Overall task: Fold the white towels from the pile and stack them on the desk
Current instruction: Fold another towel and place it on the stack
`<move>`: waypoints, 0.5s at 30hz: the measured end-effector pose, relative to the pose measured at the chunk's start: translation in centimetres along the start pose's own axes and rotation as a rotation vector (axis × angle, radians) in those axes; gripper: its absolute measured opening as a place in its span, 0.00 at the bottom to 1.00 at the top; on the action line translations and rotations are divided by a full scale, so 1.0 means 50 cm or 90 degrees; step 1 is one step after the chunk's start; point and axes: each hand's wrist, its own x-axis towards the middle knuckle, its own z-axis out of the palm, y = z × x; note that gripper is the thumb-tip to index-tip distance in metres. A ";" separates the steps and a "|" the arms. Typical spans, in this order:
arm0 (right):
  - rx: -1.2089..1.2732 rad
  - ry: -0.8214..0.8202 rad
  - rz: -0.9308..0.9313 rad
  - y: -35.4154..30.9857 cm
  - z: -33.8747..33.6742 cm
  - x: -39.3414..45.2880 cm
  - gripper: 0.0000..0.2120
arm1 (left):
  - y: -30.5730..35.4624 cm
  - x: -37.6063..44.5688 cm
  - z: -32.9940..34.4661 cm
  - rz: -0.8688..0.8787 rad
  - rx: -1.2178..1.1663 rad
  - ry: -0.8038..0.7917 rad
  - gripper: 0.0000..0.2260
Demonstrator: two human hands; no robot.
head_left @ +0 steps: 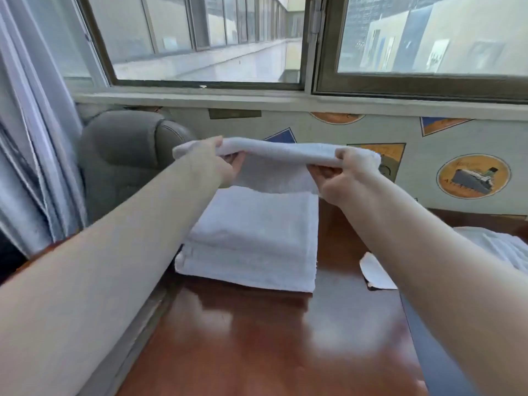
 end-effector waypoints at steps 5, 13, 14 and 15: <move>-0.032 -0.006 -0.078 0.086 0.047 0.097 0.10 | 0.047 0.107 -0.040 -0.035 -0.029 -0.003 0.04; -0.165 0.226 -0.024 0.313 -0.186 0.233 0.04 | -0.155 0.228 -0.317 -0.172 0.033 0.120 0.07; -0.179 0.229 -0.042 0.313 -0.194 0.238 0.05 | -0.156 0.231 -0.325 -0.160 0.024 0.120 0.07; -0.191 0.230 -0.061 0.309 -0.196 0.241 0.06 | -0.153 0.233 -0.328 -0.150 0.016 0.126 0.08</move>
